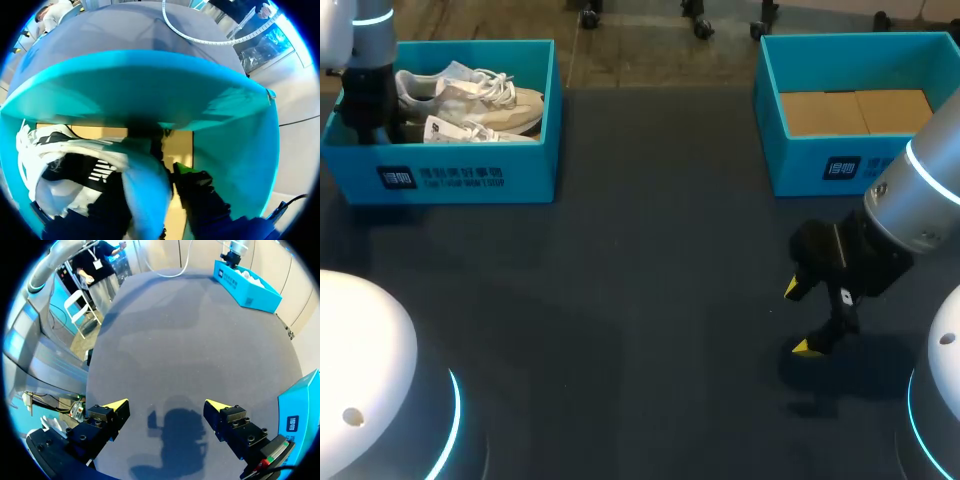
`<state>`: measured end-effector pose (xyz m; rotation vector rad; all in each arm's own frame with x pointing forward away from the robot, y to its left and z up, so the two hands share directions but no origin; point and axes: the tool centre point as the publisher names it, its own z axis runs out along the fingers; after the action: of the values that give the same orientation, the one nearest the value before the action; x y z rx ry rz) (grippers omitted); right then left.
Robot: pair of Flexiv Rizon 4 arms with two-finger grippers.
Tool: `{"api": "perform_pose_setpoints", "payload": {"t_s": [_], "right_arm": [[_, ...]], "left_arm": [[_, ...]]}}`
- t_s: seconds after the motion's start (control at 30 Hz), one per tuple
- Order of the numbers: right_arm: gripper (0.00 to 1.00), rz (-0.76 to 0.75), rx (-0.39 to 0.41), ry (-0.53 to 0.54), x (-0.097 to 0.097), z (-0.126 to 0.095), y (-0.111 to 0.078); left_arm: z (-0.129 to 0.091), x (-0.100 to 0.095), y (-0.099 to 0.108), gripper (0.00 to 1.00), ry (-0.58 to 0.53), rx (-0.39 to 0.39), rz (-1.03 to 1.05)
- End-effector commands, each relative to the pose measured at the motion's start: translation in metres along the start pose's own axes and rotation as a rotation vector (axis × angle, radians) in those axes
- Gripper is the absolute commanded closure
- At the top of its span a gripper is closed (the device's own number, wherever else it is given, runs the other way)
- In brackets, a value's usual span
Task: Take the shoe out of the shoebox, open the shoe tongue, remove and reinsert the insole, then place the shoe into the shoebox
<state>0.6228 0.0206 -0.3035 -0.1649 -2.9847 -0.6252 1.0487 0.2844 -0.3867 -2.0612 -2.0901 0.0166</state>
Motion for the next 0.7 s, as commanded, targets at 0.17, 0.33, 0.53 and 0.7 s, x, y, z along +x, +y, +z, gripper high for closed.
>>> {"api": "perform_pose_setpoints", "payload": {"t_s": [0.17,0.33,0.53,0.7], "right_arm": [[0.00,-0.001,0.002,-0.001,0.001,0.001,0.000],[0.00,-0.001,0.002,-0.001,0.001,0.001,0.000],[0.00,-0.001,0.002,-0.001,0.001,0.001,0.000],[0.00,-0.001,0.002,-0.001,0.001,0.001,0.000]], "left_arm": [[0.001,-0.002,0.003,1.00,-0.005,0.009,0.010],[-0.003,0.000,0.002,1.00,0.000,0.001,0.019],[-0.016,0.009,0.003,1.00,0.008,-0.016,0.009],[-0.030,0.017,0.006,1.00,0.010,-0.026,-0.019]]}}
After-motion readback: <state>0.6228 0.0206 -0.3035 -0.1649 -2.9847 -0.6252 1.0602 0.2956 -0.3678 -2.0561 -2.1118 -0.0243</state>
